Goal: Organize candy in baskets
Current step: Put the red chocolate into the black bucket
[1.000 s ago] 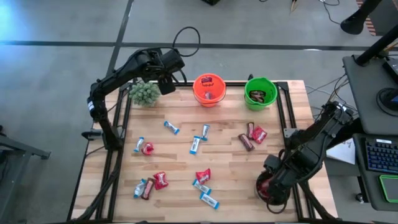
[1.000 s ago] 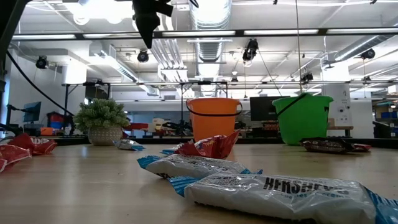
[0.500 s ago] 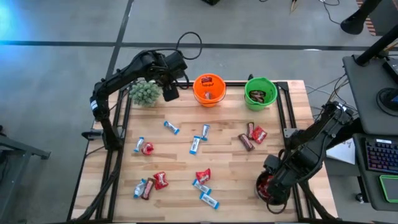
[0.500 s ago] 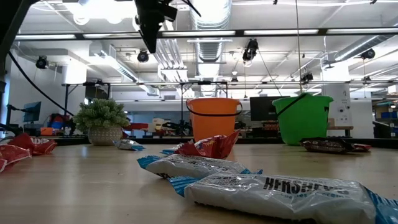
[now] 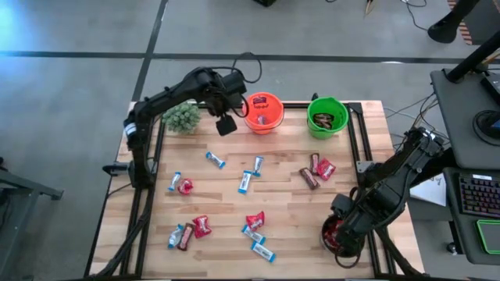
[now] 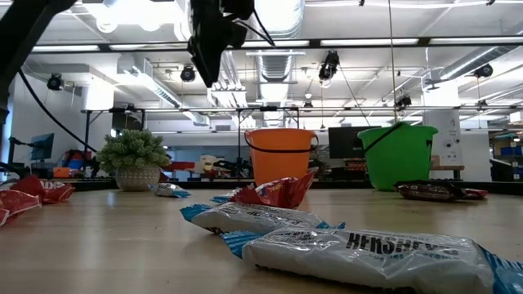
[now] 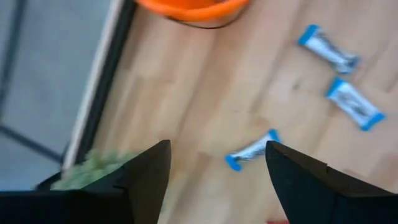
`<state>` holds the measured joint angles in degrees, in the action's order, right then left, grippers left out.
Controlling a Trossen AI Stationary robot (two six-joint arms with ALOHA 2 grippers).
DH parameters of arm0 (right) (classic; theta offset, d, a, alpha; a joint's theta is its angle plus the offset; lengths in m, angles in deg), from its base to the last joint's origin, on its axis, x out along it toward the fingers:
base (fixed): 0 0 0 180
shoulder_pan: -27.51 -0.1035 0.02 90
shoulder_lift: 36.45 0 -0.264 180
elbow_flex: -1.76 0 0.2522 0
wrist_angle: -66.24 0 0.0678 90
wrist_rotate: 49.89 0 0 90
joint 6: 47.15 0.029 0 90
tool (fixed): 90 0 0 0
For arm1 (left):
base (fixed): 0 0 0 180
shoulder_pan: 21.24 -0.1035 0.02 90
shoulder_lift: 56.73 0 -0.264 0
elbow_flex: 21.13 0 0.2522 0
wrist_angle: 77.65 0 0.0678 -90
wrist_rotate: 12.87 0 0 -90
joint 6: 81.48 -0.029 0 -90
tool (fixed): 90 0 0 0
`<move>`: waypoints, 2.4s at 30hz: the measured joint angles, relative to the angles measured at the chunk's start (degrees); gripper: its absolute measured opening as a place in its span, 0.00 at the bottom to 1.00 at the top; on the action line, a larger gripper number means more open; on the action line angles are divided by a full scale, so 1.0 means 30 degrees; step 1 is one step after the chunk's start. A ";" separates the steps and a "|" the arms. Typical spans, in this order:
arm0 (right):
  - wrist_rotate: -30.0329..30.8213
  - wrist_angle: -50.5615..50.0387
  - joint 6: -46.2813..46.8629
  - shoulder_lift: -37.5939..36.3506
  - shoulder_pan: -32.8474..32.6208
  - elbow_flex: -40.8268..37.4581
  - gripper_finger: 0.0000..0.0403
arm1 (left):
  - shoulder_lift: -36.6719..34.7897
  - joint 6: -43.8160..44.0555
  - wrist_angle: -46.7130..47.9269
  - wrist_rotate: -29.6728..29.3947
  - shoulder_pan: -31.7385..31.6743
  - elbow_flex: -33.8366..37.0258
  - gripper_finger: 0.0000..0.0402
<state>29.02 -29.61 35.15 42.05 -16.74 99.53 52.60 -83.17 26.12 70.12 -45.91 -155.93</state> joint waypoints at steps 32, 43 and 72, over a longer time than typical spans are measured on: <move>0.2807 -0.0174 -0.1460 0.0007 0.0007 -0.0007 0.39 | -0.0293 0.1839 -0.1616 0.4999 0.9189 0.0019 0.53; 0.6127 -0.2527 -0.0099 -0.0007 0.0138 -0.0007 0.39 | -0.0282 0.3091 -0.4296 0.4249 1.0829 0.0623 0.53; 0.8783 -0.2645 0.0554 -0.2157 0.0715 -0.0007 0.39 | -0.0267 0.8246 -1.4559 0.4687 1.2030 1.0378 0.53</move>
<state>55.37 -37.54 36.81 35.57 -14.59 99.50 51.80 -58.43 -17.55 84.18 -9.82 -124.79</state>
